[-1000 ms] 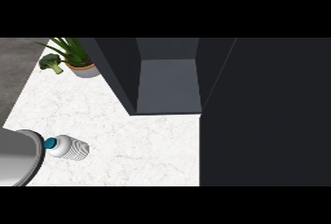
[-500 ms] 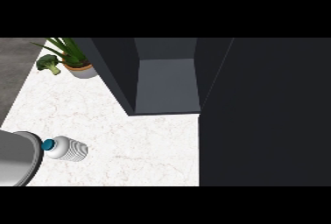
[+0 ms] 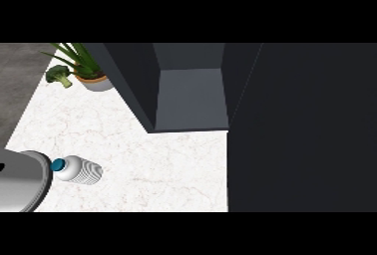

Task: Pick up the bottled water, place it into the cabinet and close the cabinet

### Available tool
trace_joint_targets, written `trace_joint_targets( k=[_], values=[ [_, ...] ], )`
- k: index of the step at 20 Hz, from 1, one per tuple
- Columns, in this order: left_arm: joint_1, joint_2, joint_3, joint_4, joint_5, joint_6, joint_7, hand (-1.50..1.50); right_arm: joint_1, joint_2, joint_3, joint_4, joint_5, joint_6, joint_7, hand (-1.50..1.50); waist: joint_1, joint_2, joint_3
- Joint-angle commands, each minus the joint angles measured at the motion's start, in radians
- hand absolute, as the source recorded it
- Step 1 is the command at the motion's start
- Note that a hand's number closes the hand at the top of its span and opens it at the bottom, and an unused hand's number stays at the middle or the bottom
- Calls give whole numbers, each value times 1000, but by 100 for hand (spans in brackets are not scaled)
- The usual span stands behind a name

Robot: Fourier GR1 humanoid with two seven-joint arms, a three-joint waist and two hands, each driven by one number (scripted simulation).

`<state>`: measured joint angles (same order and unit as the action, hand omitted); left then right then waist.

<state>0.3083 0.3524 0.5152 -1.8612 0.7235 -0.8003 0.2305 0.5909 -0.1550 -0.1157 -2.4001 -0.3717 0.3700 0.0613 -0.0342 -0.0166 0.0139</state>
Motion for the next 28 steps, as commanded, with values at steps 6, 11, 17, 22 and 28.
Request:
trace_joint_targets(
  k=[6,11,17,22,28],
  values=[
    [-164,-120,-45,206,-286,7,-94,-150,62,1,-12,-174,-157,-13,49,-150,-24,19,-19],
    [-232,-142,-55,318,-425,22,-159,-150,73,-16,-9,-176,-168,12,37,-150,-22,20,-19],
    [-324,-88,-50,545,-541,-5,-281,-150,150,-31,-69,-206,-242,39,4,-150,-12,17,-17],
    [-392,-101,-84,743,-712,53,-466,-150,168,-57,-92,-152,-261,82,-31,-150,-12,19,-18],
    [-397,-81,-88,933,-805,95,-683,-150,202,-40,-79,-171,-249,79,-73,-150,-10,20,-19]
  ],
)
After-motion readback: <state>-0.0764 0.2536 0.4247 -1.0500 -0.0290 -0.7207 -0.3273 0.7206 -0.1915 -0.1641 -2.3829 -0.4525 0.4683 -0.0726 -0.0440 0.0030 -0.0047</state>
